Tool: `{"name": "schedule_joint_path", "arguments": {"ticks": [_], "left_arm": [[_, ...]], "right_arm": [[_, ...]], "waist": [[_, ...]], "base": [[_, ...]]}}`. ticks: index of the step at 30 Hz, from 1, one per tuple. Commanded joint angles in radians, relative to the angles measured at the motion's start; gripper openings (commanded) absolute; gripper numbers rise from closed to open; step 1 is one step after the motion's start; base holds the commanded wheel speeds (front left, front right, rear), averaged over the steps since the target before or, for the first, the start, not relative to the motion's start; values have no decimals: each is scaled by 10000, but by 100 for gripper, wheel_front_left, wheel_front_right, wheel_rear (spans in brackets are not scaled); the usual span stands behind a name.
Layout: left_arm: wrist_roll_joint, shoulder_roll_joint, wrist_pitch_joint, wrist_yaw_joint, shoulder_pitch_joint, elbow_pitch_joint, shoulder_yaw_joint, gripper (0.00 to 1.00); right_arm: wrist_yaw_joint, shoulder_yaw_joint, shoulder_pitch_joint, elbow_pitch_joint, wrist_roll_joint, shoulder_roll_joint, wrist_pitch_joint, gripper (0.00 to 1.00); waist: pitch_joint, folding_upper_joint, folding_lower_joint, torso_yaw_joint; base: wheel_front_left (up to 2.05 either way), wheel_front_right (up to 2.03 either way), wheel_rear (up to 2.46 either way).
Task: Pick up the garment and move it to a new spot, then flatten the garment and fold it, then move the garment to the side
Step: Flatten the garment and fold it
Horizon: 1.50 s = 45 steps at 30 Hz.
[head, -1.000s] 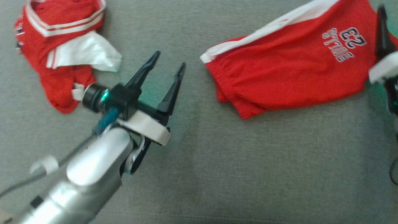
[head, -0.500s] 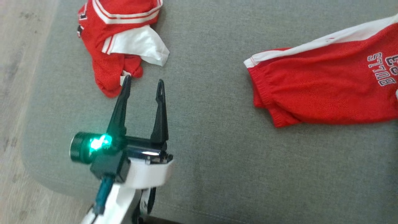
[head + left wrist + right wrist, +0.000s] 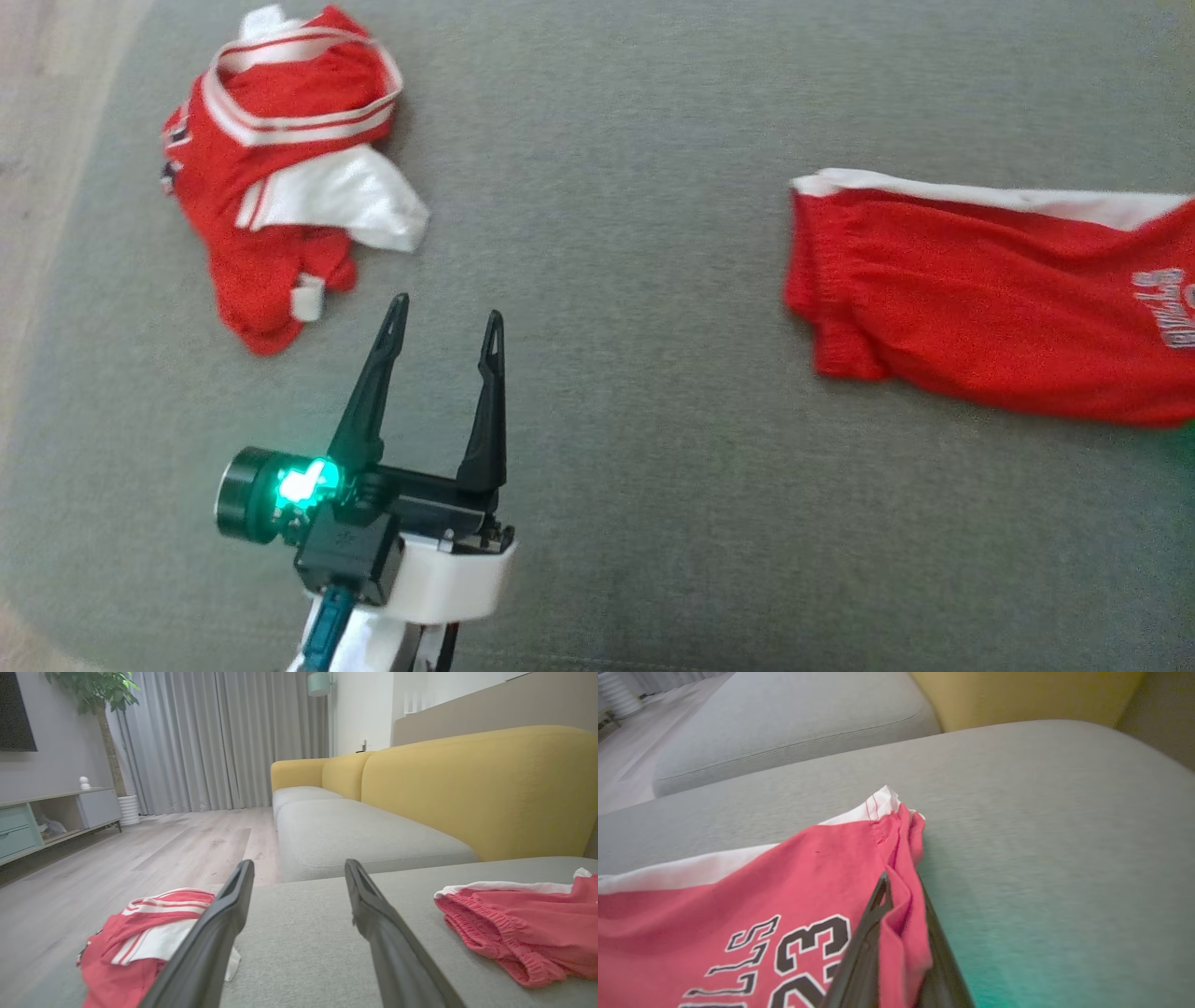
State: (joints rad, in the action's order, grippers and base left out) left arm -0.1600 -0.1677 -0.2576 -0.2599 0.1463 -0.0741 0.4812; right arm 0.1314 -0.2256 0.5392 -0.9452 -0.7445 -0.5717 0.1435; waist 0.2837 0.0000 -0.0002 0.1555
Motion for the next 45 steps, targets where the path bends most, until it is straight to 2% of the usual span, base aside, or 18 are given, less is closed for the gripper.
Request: {"name": "schedule_joint_path", "arguments": {"ticks": [1,6,10,11,16,20,21,22,26,29,34,38,45], "left_arm": [[136,51,-41,134,69,-227,-486,100],[286,160,-41,416,40,-42,-625,100],[376,254,-41,631,12,-19,-729,100],[376,254,-41,631,12,-19,-729,100],[445,399,-41,794,-149,60,-854,100],[491,519,-41,923,-208,130,-921,100],[503,551,-41,961,-209,156,-926,100],[518,580,-41,998,-207,180,-929,100],[561,688,-41,1132,-195,279,-942,100],[521,758,-41,1172,-321,385,-1032,100],[288,909,-41,1184,-857,669,-1291,100],[116,1010,-41,1194,-1411,986,-1515,100],[16,1111,-41,1274,-2233,1443,-1847,100]], "right_arm": [[-7,22,-57,243,-158,-642,233,0],[-7,-132,157,1144,-251,-662,521,0],[-7,-579,300,2642,-108,-130,650,0],[-7,-579,300,2642,-108,-130,650,0],[-7,-1209,66,4826,336,866,464,0],[-7,-1767,-290,5750,942,2067,-76,2],[-7,-1907,-421,5806,1096,2395,-198,31],[-7,-2042,-581,5793,1242,2733,-277,100],[-7,-2136,-1183,5764,1460,3667,22,100],[-7,-1626,-1613,5890,1814,3708,738,100],[-7,111,-2970,6570,3190,3638,1169,100],[-7,1731,-4642,7591,3996,4314,1178,100],[-7,1981,-6289,8499,5384,4719,1180,100]], "waist": [[-109,0,2,-351],[-204,0,2,-673],[-403,0,2,-819],[-403,0,2,-819],[-676,0,2,-850],[-791,0,2,-774],[-817,0,2,-743],[-841,0,2,-711],[-973,0,2,-580],[-1225,0,2,-547],[-1977,0,2,-530],[-2641,0,2,-515],[-3298,0,2,-625]], "base": [[0,0,0],[0,0,0],[0,0,0],[0,0,0],[0,0,0],[0,0,0],[0,0,0],[0,0,0],[0,0,0],[0,0,0],[0,0,0],[0,0,0],[0,0,0]]}}
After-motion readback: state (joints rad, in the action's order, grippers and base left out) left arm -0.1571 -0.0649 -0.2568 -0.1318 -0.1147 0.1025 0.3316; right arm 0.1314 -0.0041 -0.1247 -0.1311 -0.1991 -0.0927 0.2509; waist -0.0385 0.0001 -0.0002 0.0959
